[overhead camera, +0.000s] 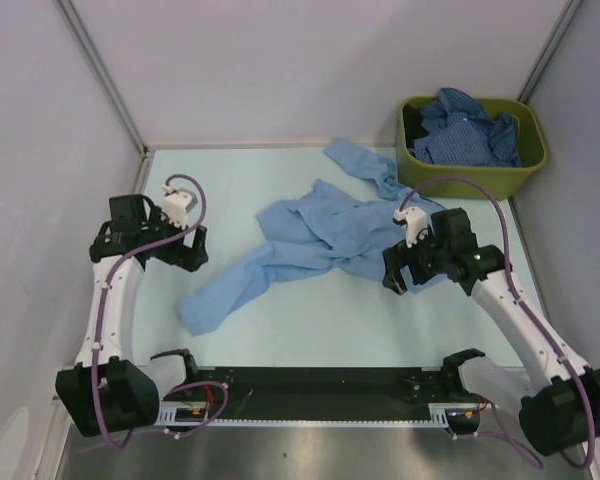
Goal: Fold and stack the long sleeve shirts
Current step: Move the shirt to the center of the board, then flatten the shirt out
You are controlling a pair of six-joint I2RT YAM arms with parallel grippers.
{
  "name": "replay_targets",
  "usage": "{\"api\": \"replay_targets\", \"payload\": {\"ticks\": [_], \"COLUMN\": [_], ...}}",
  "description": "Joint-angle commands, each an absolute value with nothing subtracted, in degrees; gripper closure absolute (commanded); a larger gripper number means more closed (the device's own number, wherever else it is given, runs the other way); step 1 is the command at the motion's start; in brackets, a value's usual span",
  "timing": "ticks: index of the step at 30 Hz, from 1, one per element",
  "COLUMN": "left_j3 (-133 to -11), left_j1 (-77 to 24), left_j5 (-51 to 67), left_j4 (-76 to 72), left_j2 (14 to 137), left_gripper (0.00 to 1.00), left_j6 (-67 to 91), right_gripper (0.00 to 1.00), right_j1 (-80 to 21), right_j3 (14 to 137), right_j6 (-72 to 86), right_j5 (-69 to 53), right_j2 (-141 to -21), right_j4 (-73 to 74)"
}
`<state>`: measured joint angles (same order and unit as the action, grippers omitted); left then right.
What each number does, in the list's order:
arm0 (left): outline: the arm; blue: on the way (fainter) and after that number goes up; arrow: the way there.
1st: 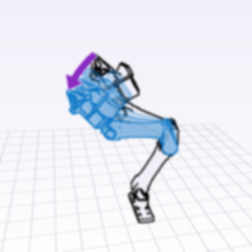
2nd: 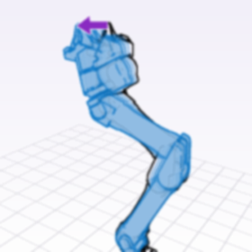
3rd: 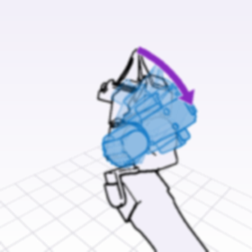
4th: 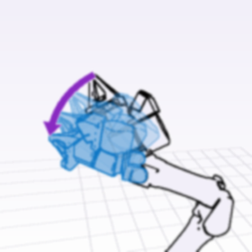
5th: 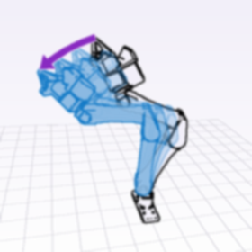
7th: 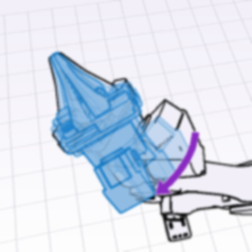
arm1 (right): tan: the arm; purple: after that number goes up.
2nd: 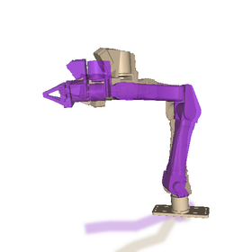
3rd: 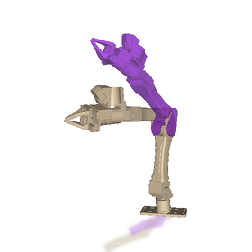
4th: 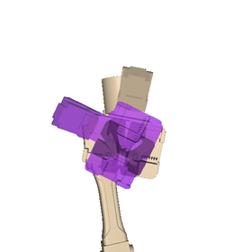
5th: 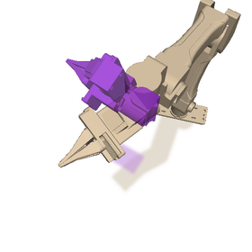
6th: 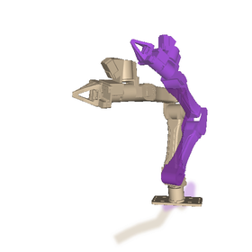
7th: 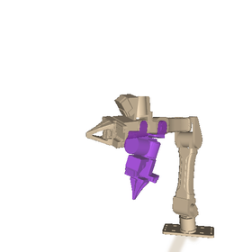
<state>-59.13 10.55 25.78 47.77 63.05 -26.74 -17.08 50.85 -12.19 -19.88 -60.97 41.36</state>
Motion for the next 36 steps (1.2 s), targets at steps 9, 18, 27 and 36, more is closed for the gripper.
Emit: {"api": "replay_targets", "payload": {"ticks": [9,18,27,36], "left_j3": [-42.9,-39.8,-48.6,-67.1], "left_j1": [-15.1,-17.0,-2.2,7.2], "left_j5": [13.8,2.7,19.5,33.2], "left_j4": [32.0,26.0,40.8,53.0], "left_j2": [68.1,80.9,69.6,56.4], "left_gripper": [0.01,0.27,1.0,1.0], "left_j6": [-38.0,-40.2,-39.6,-35.5], "right_gripper": [0.11,0.19,0.9,1.0], "right_j1": [-20.0,-24.7,-28.2,-29.0], "right_j3": [48.8,46.9,55.5,73.4], "right_j6": [-23.2,-28.6,-29.4,-29.1], "right_j5": [-19.1,-10.9,-8.6,-23.8], "right_j2": [-68.7,-83.0,-92.5,-81.0], "right_j4": [28.9,22.4,29.0,50.5]}}
